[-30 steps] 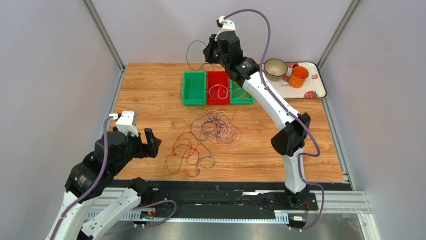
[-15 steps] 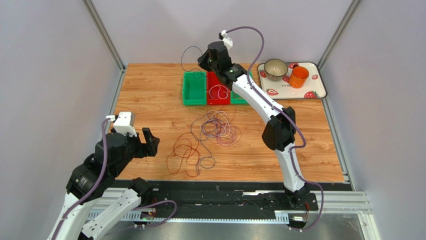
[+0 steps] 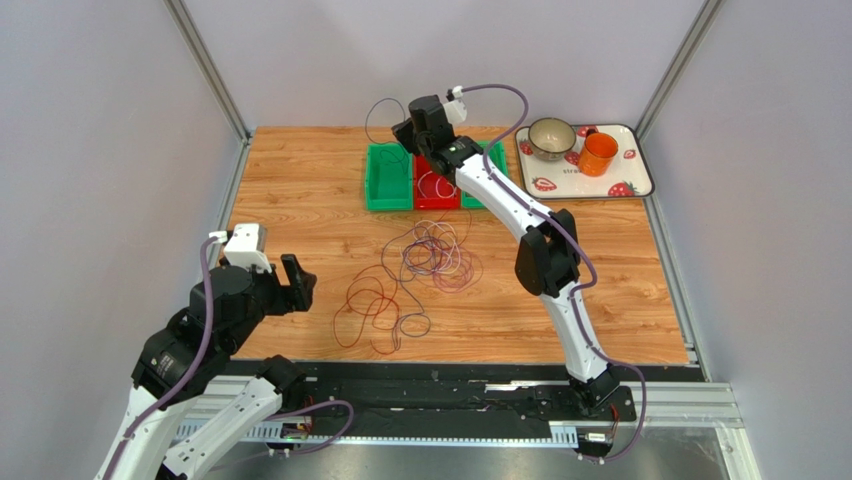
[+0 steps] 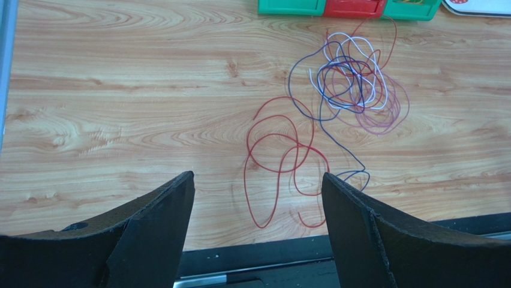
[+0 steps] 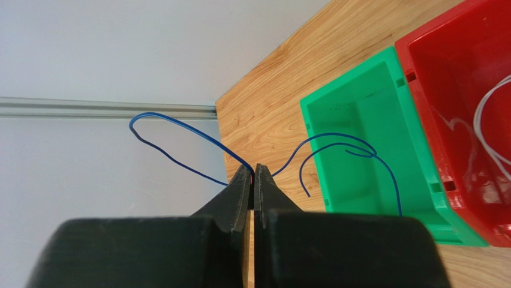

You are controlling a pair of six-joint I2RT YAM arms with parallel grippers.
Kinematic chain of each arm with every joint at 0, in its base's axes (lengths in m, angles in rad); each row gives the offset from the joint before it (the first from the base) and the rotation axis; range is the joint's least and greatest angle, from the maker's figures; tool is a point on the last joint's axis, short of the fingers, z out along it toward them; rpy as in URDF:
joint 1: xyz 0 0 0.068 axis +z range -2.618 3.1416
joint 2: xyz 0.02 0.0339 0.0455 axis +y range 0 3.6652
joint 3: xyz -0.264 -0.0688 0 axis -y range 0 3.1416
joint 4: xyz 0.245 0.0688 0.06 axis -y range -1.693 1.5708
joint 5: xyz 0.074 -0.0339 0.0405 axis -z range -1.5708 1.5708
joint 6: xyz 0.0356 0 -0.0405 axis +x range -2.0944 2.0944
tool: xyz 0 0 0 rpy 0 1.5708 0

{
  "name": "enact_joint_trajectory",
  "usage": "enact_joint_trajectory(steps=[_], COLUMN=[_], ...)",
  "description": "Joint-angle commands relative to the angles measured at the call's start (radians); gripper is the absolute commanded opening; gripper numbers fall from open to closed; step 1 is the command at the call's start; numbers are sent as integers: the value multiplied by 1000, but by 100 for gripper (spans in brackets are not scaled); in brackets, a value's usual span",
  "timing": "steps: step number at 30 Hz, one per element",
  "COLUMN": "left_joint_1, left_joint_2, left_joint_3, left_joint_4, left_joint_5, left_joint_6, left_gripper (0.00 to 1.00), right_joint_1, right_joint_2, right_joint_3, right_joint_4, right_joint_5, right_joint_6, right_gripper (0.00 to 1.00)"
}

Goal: Untangle the cables
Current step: Place the cable in the bin.

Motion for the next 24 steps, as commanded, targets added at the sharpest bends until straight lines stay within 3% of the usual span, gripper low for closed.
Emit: enact_joint_trajectory(steps=[1, 15, 17, 18, 20, 21, 22, 24], left_joint_1=[1, 1, 1, 1, 1, 1, 1, 1], left_joint_2=[-10, -25, -28, -26, -29, -28, -28, -29], left_joint_3=[-5, -7, -7, -8, -7, -8, -7, -7], left_joint_4=[24, 23, 23, 23, 23, 23, 23, 23], left_joint_5=[-23, -35, -35, -35, -35, -35, -35, -35], left_joint_6=[-15, -21, -23, -23, -23, -23, -23, -23], left_gripper=[86, 85, 85, 85, 85, 85, 85, 85], right_joint_1=[5, 2, 1, 1, 1, 1, -1, -1], right_joint_2=[24, 88, 96, 98, 93, 92, 88, 76], right_joint_3=[-1, -69, -66, -62, -64, -64, -64, -69], right_joint_4=[100, 166, 165, 159, 148, 144, 130, 125], right_joint_5=[-7, -29, -35, -39, -44, -42, -38, -41], right_joint_6=[128, 160, 148, 146, 138, 131, 131, 123], right_gripper=[0, 0, 11, 37, 53, 67, 74, 77])
